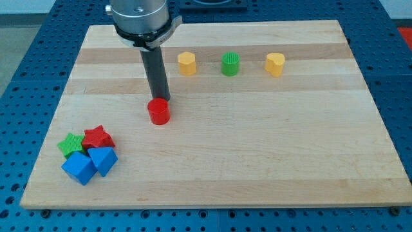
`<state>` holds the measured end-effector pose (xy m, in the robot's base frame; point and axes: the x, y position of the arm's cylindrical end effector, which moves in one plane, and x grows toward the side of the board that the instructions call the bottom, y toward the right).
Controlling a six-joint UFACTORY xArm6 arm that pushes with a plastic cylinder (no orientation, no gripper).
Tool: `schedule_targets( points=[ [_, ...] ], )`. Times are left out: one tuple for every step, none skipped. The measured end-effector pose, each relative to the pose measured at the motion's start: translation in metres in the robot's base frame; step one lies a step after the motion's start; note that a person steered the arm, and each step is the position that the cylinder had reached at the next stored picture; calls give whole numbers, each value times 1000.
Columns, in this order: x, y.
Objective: Move red circle towards yellow hexagon
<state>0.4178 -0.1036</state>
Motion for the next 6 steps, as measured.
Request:
schedule_targets(
  points=[
    [-13, -19],
    [41, -38],
    [61, -39],
    [72, -39],
    [58, -14],
    [38, 4]
  ],
)
